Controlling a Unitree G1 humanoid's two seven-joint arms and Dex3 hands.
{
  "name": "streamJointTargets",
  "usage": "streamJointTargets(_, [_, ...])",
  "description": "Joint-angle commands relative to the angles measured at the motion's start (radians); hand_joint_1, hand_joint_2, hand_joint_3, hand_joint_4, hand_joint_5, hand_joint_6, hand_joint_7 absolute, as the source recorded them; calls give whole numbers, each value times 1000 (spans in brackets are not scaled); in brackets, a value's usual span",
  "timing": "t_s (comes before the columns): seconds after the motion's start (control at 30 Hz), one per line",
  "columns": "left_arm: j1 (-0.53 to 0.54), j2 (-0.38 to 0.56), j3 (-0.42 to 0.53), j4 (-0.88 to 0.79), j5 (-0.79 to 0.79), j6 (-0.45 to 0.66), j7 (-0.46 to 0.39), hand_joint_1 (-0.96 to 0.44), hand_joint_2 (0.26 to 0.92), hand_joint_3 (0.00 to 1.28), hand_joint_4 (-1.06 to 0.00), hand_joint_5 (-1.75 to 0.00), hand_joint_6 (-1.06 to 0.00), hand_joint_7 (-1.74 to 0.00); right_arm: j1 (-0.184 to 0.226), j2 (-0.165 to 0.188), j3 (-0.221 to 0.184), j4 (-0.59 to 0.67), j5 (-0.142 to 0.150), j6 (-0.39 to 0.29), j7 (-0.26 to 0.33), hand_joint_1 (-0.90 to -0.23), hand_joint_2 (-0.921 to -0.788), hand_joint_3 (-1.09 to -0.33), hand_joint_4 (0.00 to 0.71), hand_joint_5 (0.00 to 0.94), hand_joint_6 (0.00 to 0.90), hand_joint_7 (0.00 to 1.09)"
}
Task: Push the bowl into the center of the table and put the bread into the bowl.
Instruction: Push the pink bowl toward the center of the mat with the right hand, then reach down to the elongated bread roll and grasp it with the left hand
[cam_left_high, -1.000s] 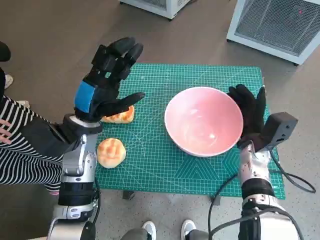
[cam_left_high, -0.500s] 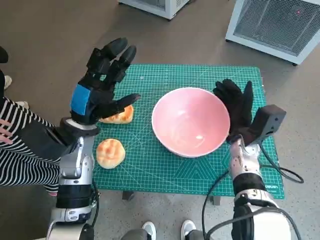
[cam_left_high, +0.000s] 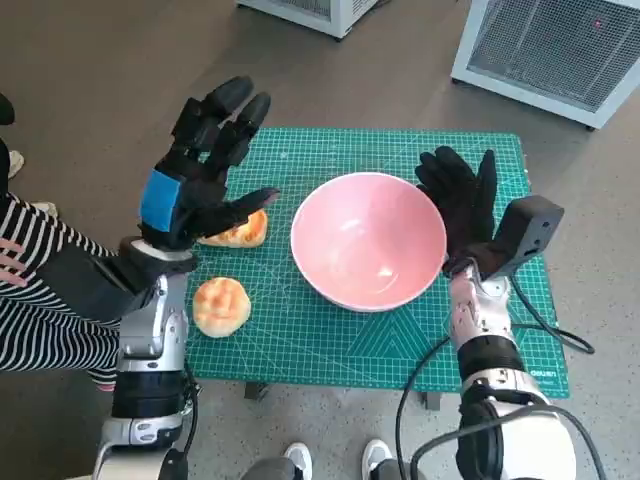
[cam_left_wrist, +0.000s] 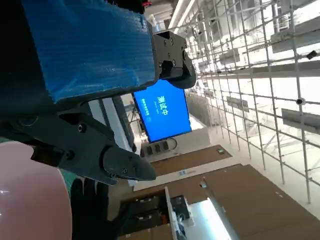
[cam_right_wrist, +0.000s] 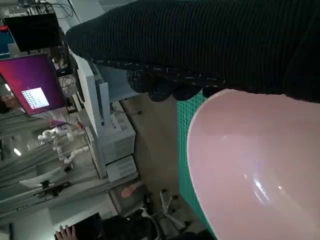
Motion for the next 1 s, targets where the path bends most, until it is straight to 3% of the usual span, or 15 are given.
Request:
streamJointTargets(0.03, [12, 2, -2, -22, 6, -11, 3, -262, 921, 80, -262, -28, -114, -553, 3, -22, -8, -6, 4, 2, 12, -673, -921, -882, 69, 0, 45, 308])
streamJointTargets(0.2, [7, 2, 0, -16, 1, -8, -2, -267, 921, 81, -263, -25, -116, -550, 0, -31, 5, -47, -4, -44, 25, -683, -921, -877, 67, 1, 43, 307])
streamJointTargets(0.53, [-18, -14, -16, -20, -6, 10, -2, -273, 921, 84, -259, -18, -113, -550, 32, -50, 76, -206, -42, -221, 90, -688, -921, -850, 89, 10, 51, 328])
streamJointTargets(0.63, [-28, -19, -25, -24, -10, 12, -8, -271, 921, 87, -252, -14, -105, -552, 56, -54, 99, -281, -50, -261, 111, -694, -921, -841, 94, 12, 53, 338])
streamJointTargets(0.8, [-52, -23, -40, -28, -11, 14, -14, -251, 921, 104, -255, -10, -24, -702, 113, -59, 150, -453, -71, -298, 130, -718, -921, -807, 112, 7, 21, 462])
streamJointTargets(1.0, [-79, -27, -50, -36, -15, 31, -21, -226, 921, 120, -261, -12, -2, -774, 174, -75, 192, -644, -84, -269, 124, -765, -921, -768, 134, 11, 3, 536])
